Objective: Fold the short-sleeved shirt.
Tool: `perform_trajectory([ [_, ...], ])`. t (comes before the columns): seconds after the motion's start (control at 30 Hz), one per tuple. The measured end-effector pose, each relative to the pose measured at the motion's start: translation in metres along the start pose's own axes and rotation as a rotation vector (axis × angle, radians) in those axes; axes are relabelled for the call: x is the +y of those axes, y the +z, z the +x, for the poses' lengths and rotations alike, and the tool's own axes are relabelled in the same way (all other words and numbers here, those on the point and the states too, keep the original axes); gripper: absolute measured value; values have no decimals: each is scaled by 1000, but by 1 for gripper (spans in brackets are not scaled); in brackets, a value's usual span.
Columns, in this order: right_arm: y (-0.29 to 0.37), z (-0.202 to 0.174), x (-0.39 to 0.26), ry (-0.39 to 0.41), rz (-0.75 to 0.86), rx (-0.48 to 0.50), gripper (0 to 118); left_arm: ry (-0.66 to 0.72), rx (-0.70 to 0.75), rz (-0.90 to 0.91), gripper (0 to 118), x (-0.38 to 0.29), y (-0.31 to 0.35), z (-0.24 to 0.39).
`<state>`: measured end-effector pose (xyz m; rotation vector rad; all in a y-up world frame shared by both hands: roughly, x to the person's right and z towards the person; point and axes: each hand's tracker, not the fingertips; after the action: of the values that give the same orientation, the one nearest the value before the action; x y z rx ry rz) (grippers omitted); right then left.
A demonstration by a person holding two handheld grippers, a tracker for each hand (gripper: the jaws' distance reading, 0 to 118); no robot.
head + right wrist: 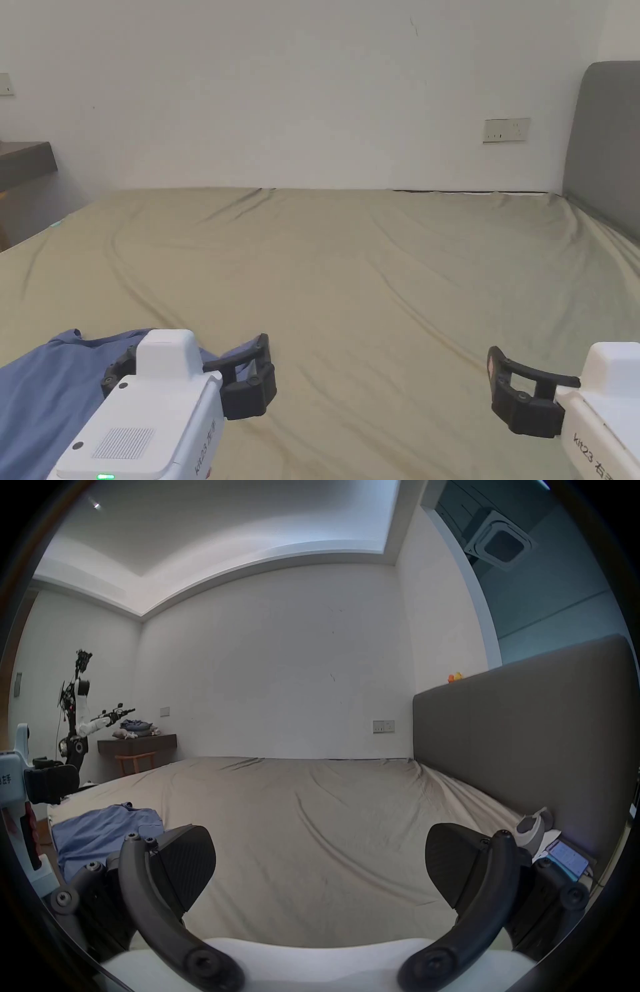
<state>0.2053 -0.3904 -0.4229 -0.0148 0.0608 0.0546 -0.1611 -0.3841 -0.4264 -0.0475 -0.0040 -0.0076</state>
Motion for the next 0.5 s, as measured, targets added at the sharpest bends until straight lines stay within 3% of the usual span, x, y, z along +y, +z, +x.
perform_trajectory([
  [0.03, 1, -2, 3, 35, 34, 7, 118, 4, -2, -2, 118, 0, 0, 0],
  [0.27, 2, 0, 5, -5, 27, -7, 118, 25, 6, -25, 118, 4, -1, -3],
  [0.3, 2, 1, 7, -7, 24, -10, 118, 38, -9, -38, 113, 6, -1, -3],
  [0.33, 1, 1, 7, -27, 4, -9, 116, 38, -5, -32, 90, 8, 0, -2],
  [0.37, 1, 4, 6, -44, -13, -12, 112, 35, 13, -21, 57, 10, 1, 0],
  [0.4, 2, 3, 8, -29, 0, -8, 101, 1, 57, -11, 18, 11, 0, 3],
  [0.43, 3, 1, 9, -18, 8, -5, 55, -12, 72, -5, 3, 11, -1, 4],
  [0.47, 3, -2, 11, 36, 33, -23, 2, -7, 65, 1, 3, 9, 1, 4],
  [0.5, 3, -5, 13, 99, 54, -61, 0, -5, 53, -1, 2, 9, 1, 1],
])
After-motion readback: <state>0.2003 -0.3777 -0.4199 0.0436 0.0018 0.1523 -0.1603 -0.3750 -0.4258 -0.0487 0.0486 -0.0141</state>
